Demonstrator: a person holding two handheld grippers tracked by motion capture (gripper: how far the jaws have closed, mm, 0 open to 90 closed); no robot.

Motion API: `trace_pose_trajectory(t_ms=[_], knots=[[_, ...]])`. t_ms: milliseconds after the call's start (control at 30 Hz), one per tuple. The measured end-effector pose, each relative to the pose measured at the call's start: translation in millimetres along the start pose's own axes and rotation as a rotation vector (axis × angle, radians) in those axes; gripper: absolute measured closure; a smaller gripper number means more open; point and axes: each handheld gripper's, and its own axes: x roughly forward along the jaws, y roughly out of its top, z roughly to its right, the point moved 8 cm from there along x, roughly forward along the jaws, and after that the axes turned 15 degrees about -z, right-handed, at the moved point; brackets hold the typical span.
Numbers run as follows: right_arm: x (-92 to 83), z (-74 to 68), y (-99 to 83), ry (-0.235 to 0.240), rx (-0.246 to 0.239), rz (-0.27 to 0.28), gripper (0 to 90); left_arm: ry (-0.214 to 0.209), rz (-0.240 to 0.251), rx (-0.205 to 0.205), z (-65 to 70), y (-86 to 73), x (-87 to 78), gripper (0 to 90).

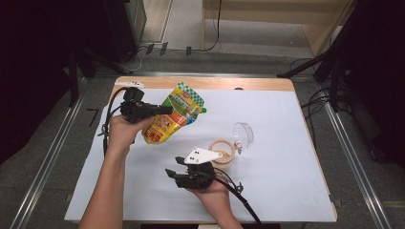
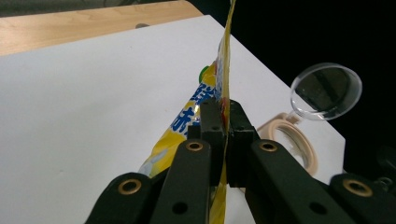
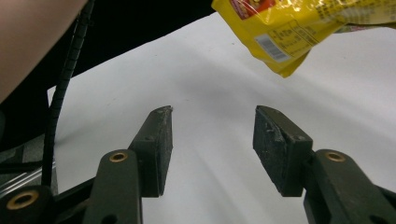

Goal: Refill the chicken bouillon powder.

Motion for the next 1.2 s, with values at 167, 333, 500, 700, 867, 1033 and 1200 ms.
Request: trace_pose_trajectory(t_ms=[167, 333, 500, 700, 867, 1033, 1200], knots=[[-3.2, 3.7, -1.5, -0.012, 0.007, 0.002, 48.6, 0.008, 0.031, -0.008, -11.0, 5.4, 13.6, 89.3], [-4.7, 6.3, -3.7, -0.023, 0.013, -0.005, 48.6, 0.031, -0.027, -0.032, -22.6, -1.1, 27.8, 89.3], [-5.8, 6.9, -3.7, -0.023, 0.010, -0.006, 48.7, 0.021, -0.040, -0.030, -22.1, -3.7, 31.7, 89.3], [-6.6, 5.8, -3.9, -0.022, 0.003, -0.011, 48.7, 0.048, -0.057, -0.018, -21.2, -7.5, 27.4, 89.1], [-5.9, 5.8, -3.0, -0.019, 0.002, -0.011, 48.9, 0.040, -0.061, -0.027, -21.1, -12.0, 21.9, 88.7], [-5.3, 6.2, -1.7, -0.018, -0.001, -0.013, 49.0, 0.032, -0.053, -0.039, -22.1, -18.0, 14.5, 87.7], [-5.5, 5.2, -0.4, -0.014, -0.003, -0.016, 49.0, 0.015, -0.061, -0.043, -19.3, -26.0, 7.3, 85.7]])
